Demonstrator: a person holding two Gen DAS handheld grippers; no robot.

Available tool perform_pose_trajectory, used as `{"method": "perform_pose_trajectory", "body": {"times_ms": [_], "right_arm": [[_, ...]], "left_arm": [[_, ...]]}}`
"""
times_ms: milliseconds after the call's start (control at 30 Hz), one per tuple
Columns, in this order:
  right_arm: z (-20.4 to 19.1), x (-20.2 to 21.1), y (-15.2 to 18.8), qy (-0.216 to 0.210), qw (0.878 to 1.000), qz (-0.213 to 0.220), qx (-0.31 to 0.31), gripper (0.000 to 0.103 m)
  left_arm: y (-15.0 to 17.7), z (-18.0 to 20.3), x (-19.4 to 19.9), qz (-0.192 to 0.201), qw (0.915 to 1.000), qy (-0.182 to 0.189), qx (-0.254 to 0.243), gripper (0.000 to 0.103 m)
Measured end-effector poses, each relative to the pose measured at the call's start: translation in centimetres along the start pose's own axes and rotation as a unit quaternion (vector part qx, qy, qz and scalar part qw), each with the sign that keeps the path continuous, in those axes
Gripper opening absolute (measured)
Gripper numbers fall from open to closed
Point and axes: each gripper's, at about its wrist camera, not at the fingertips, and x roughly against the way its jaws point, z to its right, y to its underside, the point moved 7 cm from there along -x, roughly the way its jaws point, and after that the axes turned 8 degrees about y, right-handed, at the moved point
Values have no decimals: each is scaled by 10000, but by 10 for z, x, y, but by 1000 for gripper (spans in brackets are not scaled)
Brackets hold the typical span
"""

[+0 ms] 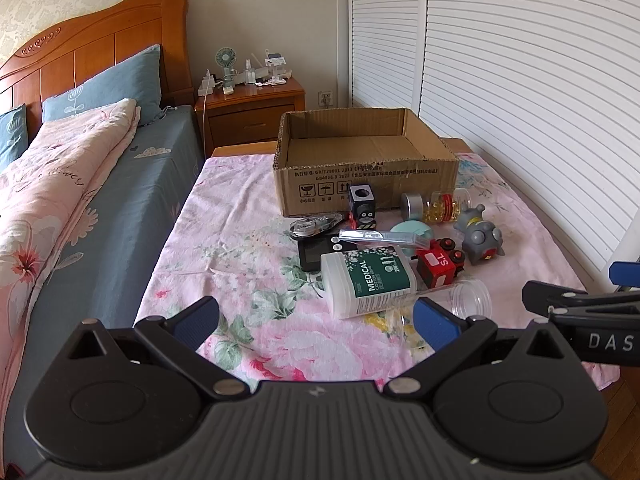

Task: Organize rigid objects
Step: 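Move left tool toward the white cotton swab bottle while right tool approaches the clear jar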

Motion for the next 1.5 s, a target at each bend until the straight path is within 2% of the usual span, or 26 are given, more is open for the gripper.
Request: {"method": "perform_pose_trajectory", "body": {"times_ms": [533,733,867,967,1133,1300,1500], "right_arm": [[-4,-1,-9,-65,9997,119,183,103],[-6,-4,-11,-205,9992,175,290,103],[-11,-11,-10,-447,9982,149,372,103],[-14,-17,-8,-655,9968,140,429,103],[-22,-31,-3,-794,9953,40,544,103],[-34,-45,3,-983,9927,-56,690,103],[-56,-57,8,-973,9903,-59,995,103]], "left_arm": [[-7,-1,-8,-24,9999,68,-73,102],[-10,-2,-11,51,9996,229,-169,102],[-11,-5,-17,89,9991,345,-241,102],[-10,-11,-23,51,9987,394,-317,102],[-4,-28,-36,-23,9988,248,-411,102],[6,-43,-52,-186,9982,338,-459,102],[22,-57,-66,-373,9963,456,-628,102]]}}
